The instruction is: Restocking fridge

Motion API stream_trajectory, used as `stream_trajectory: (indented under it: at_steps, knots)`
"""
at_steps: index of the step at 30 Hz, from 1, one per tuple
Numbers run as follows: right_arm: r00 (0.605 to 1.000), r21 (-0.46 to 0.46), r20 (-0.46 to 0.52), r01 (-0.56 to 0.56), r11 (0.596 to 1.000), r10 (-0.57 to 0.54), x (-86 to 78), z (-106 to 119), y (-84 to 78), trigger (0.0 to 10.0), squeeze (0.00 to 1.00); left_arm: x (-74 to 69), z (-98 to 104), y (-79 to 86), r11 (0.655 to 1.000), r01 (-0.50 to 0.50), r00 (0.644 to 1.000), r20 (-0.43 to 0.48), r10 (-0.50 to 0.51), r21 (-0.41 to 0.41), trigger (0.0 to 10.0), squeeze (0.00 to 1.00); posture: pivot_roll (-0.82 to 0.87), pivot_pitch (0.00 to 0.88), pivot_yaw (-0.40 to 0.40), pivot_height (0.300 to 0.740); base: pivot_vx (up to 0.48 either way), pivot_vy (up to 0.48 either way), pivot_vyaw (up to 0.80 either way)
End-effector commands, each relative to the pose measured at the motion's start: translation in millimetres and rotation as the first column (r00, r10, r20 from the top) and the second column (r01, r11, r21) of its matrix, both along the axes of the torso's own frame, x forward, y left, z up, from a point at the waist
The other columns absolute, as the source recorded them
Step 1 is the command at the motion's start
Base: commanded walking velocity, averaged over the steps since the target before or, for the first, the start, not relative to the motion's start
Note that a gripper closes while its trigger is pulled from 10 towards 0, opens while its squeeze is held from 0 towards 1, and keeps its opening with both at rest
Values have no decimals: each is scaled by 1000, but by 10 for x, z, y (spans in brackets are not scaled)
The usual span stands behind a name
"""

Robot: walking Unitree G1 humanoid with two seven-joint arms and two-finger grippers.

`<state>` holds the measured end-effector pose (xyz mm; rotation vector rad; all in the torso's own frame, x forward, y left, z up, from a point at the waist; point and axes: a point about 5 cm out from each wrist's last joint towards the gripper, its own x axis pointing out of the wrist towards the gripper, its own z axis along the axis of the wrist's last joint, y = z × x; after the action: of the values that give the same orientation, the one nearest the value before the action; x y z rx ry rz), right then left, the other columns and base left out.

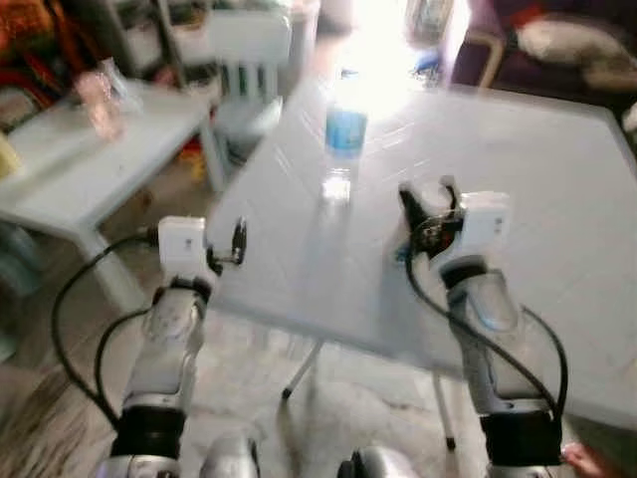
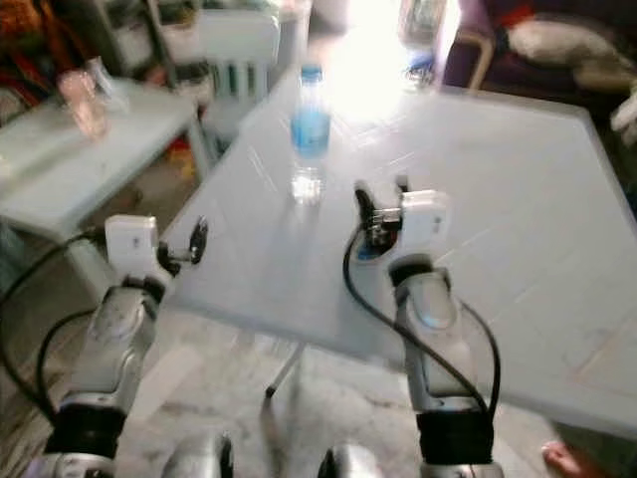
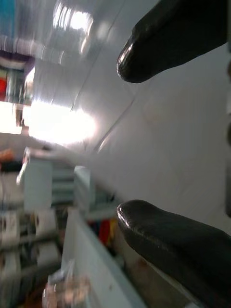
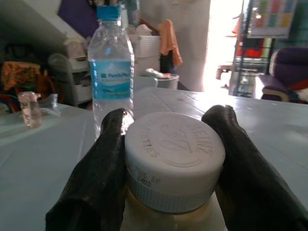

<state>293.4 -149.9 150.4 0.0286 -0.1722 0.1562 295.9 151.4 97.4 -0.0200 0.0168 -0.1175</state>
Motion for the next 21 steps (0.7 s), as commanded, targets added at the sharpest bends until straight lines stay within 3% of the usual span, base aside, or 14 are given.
stream_trajectory:
  at_steps: [1,7,11,13,21]
  knots:
    - [996,6,-82,36,999,-35,-12,-149,-50,10000,0,38,67,25,1000,1,1000,19,-1,22,10000,0,58,36,-15,740,-330,0,0]
    - [991,6,-98,97,995,-96,12,-166,-120,10000,0,34,62,19,999,17,1000,15,-17,31,10000,0,58,37,-15,740,-285,0,0]
    - [988,-21,-104,112,993,-114,14,-174,-125,10000,0,11,53,27,999,22,1000,14,-22,39,10000,0,58,37,-13,740,0,0,0]
    - [987,13,-97,127,992,-125,1,-167,-131,10000,0,-19,50,70,999,18,1000,18,-18,41,10000,0,58,37,-13,740,0,0,0]
    - [987,-16,-81,141,990,-142,-117,-210,-114,10000,0,-239,-65,353,996,-48,999,2,48,69,10000,0,63,39,-12,740,0,0,0]
